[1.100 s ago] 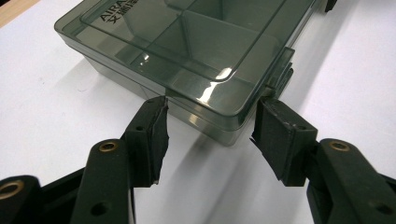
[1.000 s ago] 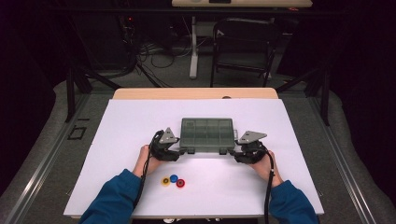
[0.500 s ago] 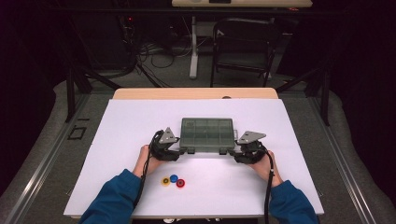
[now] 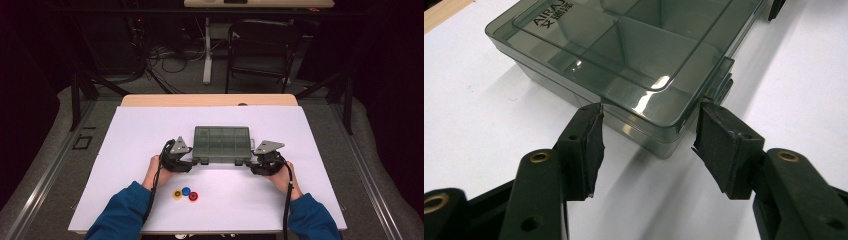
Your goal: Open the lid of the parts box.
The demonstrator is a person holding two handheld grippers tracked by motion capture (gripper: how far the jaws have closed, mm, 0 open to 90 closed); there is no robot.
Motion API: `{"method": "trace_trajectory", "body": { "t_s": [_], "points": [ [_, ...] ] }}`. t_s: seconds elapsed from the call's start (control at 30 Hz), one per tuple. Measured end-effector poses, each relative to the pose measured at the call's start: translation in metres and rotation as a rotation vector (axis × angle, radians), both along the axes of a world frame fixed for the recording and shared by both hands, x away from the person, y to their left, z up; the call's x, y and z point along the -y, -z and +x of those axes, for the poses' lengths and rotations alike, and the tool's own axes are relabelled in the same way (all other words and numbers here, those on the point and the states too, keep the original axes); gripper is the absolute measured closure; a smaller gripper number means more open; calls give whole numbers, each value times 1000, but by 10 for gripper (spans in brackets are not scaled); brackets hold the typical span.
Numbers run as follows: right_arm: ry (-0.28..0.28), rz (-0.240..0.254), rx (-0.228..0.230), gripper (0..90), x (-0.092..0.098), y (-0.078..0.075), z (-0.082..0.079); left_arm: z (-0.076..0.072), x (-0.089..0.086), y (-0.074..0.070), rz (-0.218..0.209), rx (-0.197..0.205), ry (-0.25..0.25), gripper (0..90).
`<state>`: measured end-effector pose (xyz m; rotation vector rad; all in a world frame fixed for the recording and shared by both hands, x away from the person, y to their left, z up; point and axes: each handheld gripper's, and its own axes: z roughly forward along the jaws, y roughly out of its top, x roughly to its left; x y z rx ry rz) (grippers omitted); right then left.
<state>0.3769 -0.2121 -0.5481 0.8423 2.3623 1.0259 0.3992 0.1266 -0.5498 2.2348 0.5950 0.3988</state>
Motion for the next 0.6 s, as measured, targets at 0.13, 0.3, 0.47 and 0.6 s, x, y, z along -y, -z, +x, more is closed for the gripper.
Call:
{"method": "trace_trajectory", "body": {
  "t_s": [0.13,0.3,0.47,0.6],
  "points": [
    [2,13,3,497,2,-1,0,0,0,0,-1,2,0,457],
    [4,6,4,492,1,-1,0,0,0,0,-5,2,-2,458],
    [6,10,3,494,1,-1,-1,0,0,0,-6,1,-4,462],
    [7,13,4,500,1,-1,0,0,-1,0,-18,-1,-5,472]
  ]
}}
